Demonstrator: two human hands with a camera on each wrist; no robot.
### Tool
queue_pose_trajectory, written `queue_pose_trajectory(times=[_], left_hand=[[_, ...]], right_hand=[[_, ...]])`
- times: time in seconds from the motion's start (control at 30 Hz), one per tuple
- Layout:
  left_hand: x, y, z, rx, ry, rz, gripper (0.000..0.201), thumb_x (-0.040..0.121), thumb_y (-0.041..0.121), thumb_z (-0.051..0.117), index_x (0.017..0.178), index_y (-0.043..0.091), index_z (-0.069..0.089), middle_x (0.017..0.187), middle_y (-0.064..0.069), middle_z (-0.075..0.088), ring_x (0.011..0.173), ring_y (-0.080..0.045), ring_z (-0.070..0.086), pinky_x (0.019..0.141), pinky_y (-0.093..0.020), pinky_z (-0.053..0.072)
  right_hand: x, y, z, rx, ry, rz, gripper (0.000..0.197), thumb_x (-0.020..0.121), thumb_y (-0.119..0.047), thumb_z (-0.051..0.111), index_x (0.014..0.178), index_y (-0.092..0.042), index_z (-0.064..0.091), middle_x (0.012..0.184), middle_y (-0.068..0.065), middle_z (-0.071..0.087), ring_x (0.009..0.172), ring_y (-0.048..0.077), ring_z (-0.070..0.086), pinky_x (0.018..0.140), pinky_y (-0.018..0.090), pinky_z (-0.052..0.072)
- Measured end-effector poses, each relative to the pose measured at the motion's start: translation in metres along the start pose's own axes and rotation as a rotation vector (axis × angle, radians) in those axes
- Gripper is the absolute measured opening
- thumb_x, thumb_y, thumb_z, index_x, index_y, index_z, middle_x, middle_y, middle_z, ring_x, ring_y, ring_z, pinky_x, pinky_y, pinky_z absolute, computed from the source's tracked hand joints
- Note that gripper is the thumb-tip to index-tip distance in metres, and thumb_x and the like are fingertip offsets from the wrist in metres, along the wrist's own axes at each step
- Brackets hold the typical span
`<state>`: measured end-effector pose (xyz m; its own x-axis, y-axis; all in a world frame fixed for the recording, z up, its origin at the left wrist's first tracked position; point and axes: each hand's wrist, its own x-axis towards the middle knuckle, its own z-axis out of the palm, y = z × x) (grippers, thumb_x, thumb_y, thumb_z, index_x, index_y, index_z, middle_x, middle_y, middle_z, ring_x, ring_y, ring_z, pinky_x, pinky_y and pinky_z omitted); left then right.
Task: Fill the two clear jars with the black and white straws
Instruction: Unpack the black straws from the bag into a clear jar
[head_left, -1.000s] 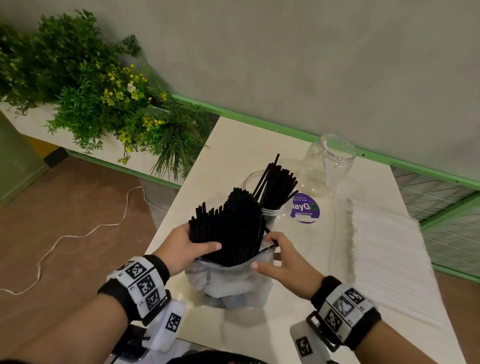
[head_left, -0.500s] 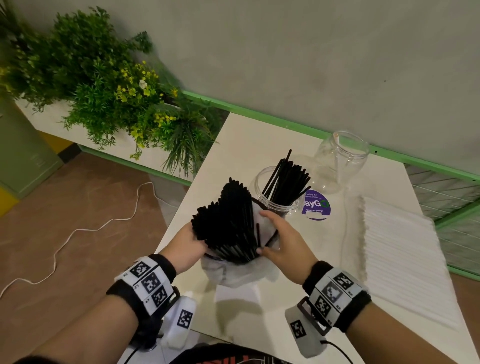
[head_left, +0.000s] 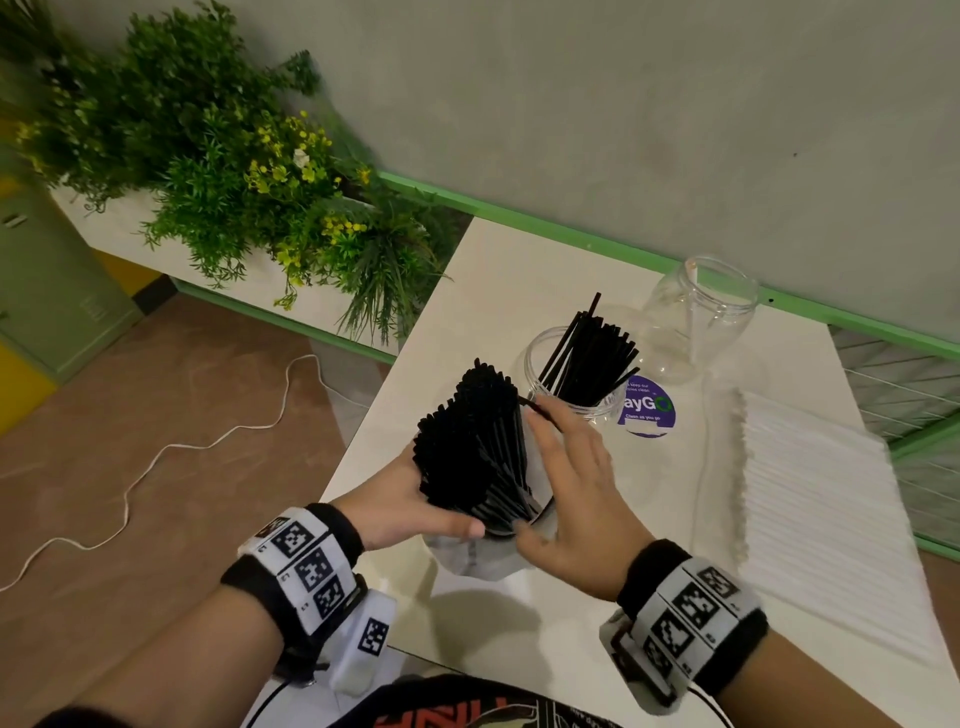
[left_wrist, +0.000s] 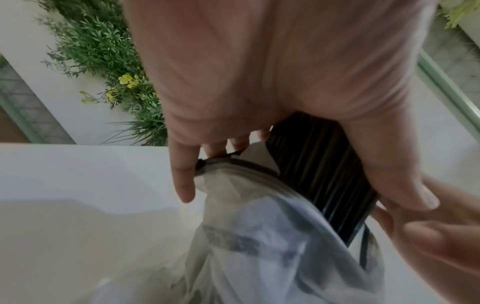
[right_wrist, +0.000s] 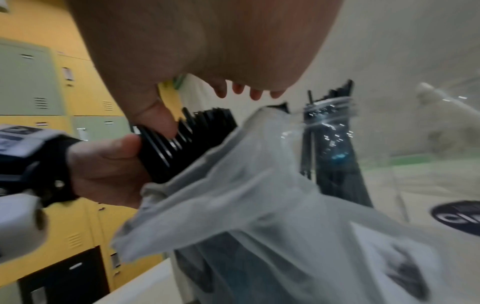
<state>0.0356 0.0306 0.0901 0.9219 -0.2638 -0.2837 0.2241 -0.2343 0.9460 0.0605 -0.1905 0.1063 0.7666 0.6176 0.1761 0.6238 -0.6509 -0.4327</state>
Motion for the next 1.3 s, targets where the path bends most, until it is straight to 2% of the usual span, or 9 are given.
queue_pose_trajectory(times=[0.13, 0.3, 0.4, 0.47, 0.67, 0.77, 0.87, 1.03, 1.3], left_hand=[[0.004, 0.008, 0.005, -0.036, 0.017, 0.043, 0.059, 0.065, 0.001, 0.083, 0.115, 0.016, 0.056, 0.1, 0.009, 0.067, 0.096, 0.009, 0.061, 0.079, -0.007, 0.044], [0.008, 0.008, 0.007, -0.027, 0.033, 0.048, 0.058, 0.067, -0.002, 0.081, 0.112, 0.024, 0.055, 0.1, 0.015, 0.064, 0.091, 0.018, 0.058, 0.075, -0.002, 0.042], [0.01, 0.005, 0.008, -0.041, 0.065, 0.034, 0.059, 0.066, 0.0, 0.082, 0.112, 0.026, 0.055, 0.101, 0.016, 0.063, 0.09, 0.02, 0.057, 0.075, -0.001, 0.041], [0.012, 0.003, 0.008, -0.054, 0.074, 0.021, 0.06, 0.065, 0.001, 0.083, 0.114, 0.023, 0.056, 0.1, 0.015, 0.065, 0.091, 0.017, 0.058, 0.075, -0.001, 0.041], [0.016, -0.005, 0.007, -0.162, 0.125, 0.009, 0.071, 0.055, 0.02, 0.09, 0.119, 0.011, 0.06, 0.106, -0.001, 0.071, 0.104, -0.009, 0.064, 0.085, -0.02, 0.051], [0.016, -0.003, 0.003, -0.149, 0.212, 0.056, 0.055, 0.063, 0.004, 0.085, 0.113, 0.006, 0.062, 0.098, 0.0, 0.07, 0.095, -0.004, 0.065, 0.076, -0.014, 0.049], [0.017, -0.002, -0.001, -0.135, 0.232, 0.095, 0.057, 0.063, 0.004, 0.083, 0.115, 0.011, 0.061, 0.101, 0.006, 0.069, 0.094, 0.005, 0.063, 0.076, -0.009, 0.046], [0.019, -0.005, -0.005, -0.143, 0.222, 0.058, 0.067, 0.057, 0.017, 0.088, 0.118, 0.017, 0.059, 0.105, 0.008, 0.068, 0.097, 0.003, 0.063, 0.078, -0.011, 0.048], [0.02, -0.004, -0.004, -0.179, 0.227, 0.064, 0.052, 0.067, 0.004, 0.081, 0.114, 0.018, 0.061, 0.1, 0.008, 0.071, 0.096, -0.002, 0.066, 0.077, -0.014, 0.05]], right_hand=[[0.012, -0.004, 0.007, 0.281, -0.06, 0.037, 0.117, 0.072, -0.031, 0.08, 0.148, -0.025, -0.009, 0.158, -0.008, -0.004, 0.146, 0.004, -0.004, 0.118, 0.017, 0.007], [0.026, 0.003, 0.017, 0.322, 0.123, 0.173, 0.125, 0.058, -0.031, 0.088, 0.144, -0.035, -0.002, 0.144, -0.014, 0.007, 0.125, 0.02, 0.04, 0.106, 0.03, 0.041], [0.025, 0.006, 0.014, 0.362, 0.102, 0.241, 0.128, 0.058, -0.033, 0.09, 0.144, -0.038, -0.004, 0.144, -0.014, 0.013, 0.107, 0.015, 0.05, 0.095, 0.024, 0.045], [0.024, 0.012, 0.013, 0.403, 0.034, 0.297, 0.129, 0.059, -0.036, 0.09, 0.147, -0.036, -0.005, 0.148, -0.004, 0.024, 0.117, 0.015, 0.047, 0.102, 0.029, 0.041], [0.028, 0.008, 0.013, 0.042, -0.08, 0.176, 0.093, 0.07, -0.043, 0.079, 0.144, -0.015, 0.032, 0.139, 0.002, 0.045, 0.119, 0.018, 0.037, 0.106, 0.035, 0.033], [0.035, 0.007, 0.009, -0.039, -0.079, 0.15, 0.082, 0.07, -0.045, 0.078, 0.137, -0.014, 0.042, 0.13, 0.001, 0.052, 0.115, 0.02, 0.038, 0.1, 0.039, 0.036], [0.039, 0.01, 0.006, 0.075, -0.013, 0.195, 0.064, 0.068, -0.046, 0.08, 0.121, -0.018, 0.057, 0.108, -0.003, 0.061, 0.104, 0.018, 0.042, 0.091, 0.037, 0.04], [0.034, 0.015, 0.011, 0.304, 0.052, 0.303, 0.041, 0.067, -0.041, 0.083, 0.097, -0.023, 0.063, 0.095, 0.001, 0.059, 0.094, 0.012, 0.049, 0.075, 0.011, 0.036], [0.031, 0.008, -0.002, 0.574, 0.149, 0.314, 0.022, 0.078, -0.034, 0.077, 0.078, -0.023, 0.058, 0.074, -0.006, 0.059, 0.073, 0.009, 0.057, 0.069, 0.02, 0.044]])
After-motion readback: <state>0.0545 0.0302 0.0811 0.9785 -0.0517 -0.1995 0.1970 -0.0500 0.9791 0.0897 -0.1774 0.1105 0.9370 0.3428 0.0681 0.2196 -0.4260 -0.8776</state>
